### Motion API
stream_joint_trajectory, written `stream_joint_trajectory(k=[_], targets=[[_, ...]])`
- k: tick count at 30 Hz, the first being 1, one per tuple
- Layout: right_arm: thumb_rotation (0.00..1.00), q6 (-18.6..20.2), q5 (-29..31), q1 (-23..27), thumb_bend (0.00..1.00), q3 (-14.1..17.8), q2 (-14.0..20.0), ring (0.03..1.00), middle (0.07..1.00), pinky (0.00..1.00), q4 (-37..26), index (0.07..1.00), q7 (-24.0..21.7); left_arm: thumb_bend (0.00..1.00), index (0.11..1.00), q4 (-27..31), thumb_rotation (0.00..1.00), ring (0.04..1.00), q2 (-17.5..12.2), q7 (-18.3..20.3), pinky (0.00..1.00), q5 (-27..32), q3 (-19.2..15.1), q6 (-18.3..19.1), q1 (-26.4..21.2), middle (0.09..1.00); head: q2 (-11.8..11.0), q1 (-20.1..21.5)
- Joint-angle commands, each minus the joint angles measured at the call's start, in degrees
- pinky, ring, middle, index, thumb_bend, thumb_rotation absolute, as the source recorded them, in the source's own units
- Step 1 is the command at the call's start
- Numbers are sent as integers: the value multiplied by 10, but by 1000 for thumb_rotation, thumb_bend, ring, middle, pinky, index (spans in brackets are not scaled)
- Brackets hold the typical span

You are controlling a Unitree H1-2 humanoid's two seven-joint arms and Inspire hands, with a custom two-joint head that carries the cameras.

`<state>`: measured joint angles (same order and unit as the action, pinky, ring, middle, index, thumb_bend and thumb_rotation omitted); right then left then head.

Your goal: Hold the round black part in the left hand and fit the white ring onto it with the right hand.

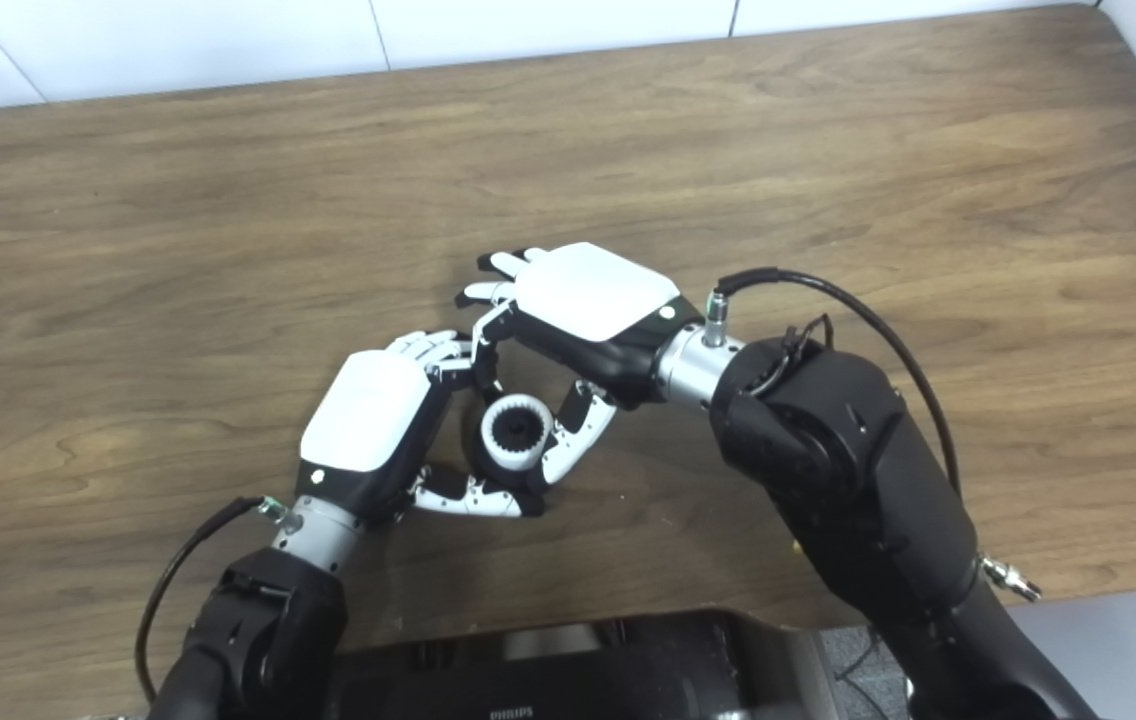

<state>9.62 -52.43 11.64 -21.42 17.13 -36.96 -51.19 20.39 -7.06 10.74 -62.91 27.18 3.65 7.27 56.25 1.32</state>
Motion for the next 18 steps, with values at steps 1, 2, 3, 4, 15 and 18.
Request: stream_joint_trajectory(k=[1, 2, 3, 4, 15, 18], targets=[[277, -5, 1, 15, 937, 7, -4, 1000, 916, 994, -15, 609, 8, 520, 484, 2, 54, 839, 0, 4, 856, -5, 3, -3, -2, 771, 0, 0], [276, -4, 1, 15, 936, 7, -4, 1000, 916, 994, -15, 608, 7, 521, 484, 2, 54, 839, -1, 4, 856, -4, 3, -3, -2, 771, 0, 0], [275, -4, 1, 15, 937, 7, -4, 1000, 916, 995, -15, 606, 7, 520, 484, 2, 53, 840, -1, 4, 856, -4, 2, -4, -2, 772, 0, 0], [274, -3, 2, 15, 937, 8, -4, 1000, 916, 996, -15, 605, 7, 520, 484, 2, 53, 840, -1, 5, 856, -3, 2, -3, -2, 773, 0, 0], [295, 19, 29, 33, 942, 54, 11, 998, 912, 1000, -35, 582, 4, 519, 485, -5, 54, 838, -4, 2, 855, -4, 1, -5, -5, 771, -4, 6], [292, 30, 39, 40, 944, 71, 15, 999, 912, 1000, -39, 584, 3, 519, 485, -6, 55, 838, -4, 0, 856, 0, -1, -5, -4, 770, -5, 6]])
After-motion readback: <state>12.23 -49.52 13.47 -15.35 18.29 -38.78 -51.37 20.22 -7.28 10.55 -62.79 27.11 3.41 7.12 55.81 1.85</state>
